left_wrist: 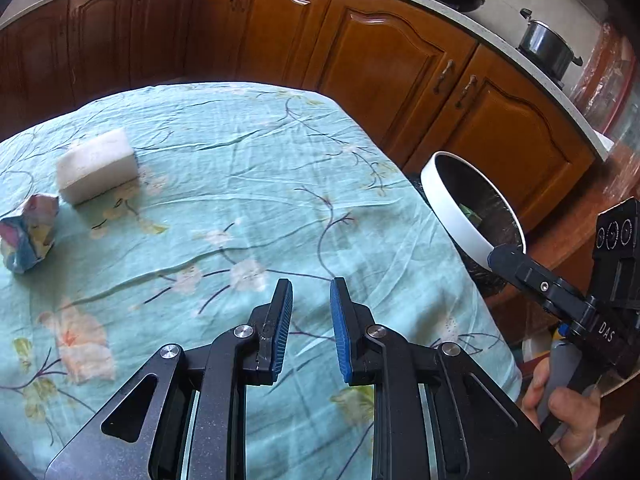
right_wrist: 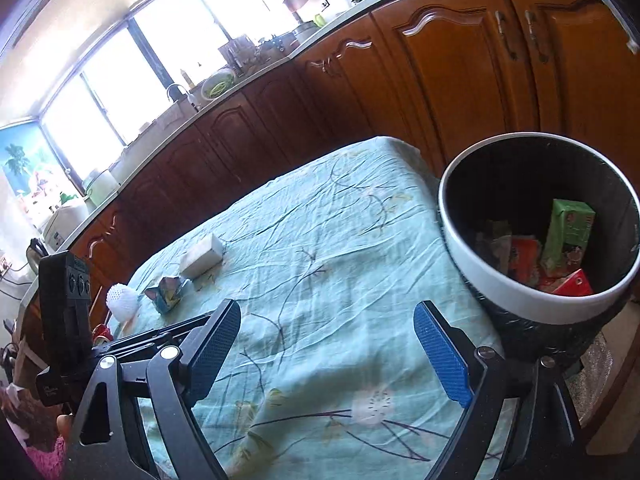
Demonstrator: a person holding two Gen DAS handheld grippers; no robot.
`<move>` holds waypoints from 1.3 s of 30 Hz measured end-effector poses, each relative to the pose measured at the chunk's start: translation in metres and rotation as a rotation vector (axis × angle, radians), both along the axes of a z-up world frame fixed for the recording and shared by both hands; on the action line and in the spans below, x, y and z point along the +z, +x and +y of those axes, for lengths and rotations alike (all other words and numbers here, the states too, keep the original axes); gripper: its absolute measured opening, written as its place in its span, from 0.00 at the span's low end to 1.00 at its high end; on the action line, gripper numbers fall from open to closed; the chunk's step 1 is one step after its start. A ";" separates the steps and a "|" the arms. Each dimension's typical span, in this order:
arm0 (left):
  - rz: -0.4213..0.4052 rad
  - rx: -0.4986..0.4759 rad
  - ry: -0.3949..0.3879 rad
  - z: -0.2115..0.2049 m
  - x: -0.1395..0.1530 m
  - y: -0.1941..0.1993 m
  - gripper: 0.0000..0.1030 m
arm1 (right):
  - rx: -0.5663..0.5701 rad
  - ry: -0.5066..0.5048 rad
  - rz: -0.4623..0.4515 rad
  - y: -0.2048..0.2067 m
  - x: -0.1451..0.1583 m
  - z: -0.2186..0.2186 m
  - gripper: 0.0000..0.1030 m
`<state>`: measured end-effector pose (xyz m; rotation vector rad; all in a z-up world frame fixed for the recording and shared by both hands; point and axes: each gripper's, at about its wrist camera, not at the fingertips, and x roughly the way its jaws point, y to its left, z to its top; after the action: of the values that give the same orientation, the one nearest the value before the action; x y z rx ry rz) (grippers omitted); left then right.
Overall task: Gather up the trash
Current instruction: 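Move both open tools back toward the foam block and crumpled foil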
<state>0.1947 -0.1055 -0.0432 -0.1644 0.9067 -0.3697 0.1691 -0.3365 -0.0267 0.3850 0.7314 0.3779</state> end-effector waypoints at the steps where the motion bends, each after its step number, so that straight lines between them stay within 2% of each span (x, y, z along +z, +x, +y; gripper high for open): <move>1: -0.003 0.011 -0.001 0.008 0.000 -0.003 0.18 | 0.012 -0.004 -0.001 0.001 0.001 0.007 0.87; 20: -0.039 0.188 -0.017 0.109 0.005 -0.025 0.18 | 0.188 -0.040 0.023 0.025 0.000 0.109 0.87; 29: -0.046 0.275 -0.018 0.152 0.007 -0.020 0.18 | 0.264 -0.032 0.031 0.056 0.005 0.149 0.87; 30: -0.048 0.286 -0.015 0.157 0.008 -0.018 0.20 | 0.271 -0.028 0.036 0.062 0.006 0.153 0.87; 34: -0.056 0.323 0.010 0.175 0.010 -0.007 0.39 | 0.284 0.001 0.054 0.087 0.006 0.171 0.86; 36: -0.052 0.329 0.034 0.180 0.010 0.002 0.44 | 0.289 0.003 0.066 0.101 0.005 0.182 0.81; 39: -0.046 0.324 0.055 0.187 0.009 0.015 0.44 | 0.305 -0.009 0.076 0.120 0.003 0.200 0.73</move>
<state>0.2101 0.0811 -0.0347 -0.2474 0.8272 -0.0479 0.2888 -0.1369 -0.0237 0.2803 0.8686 0.6492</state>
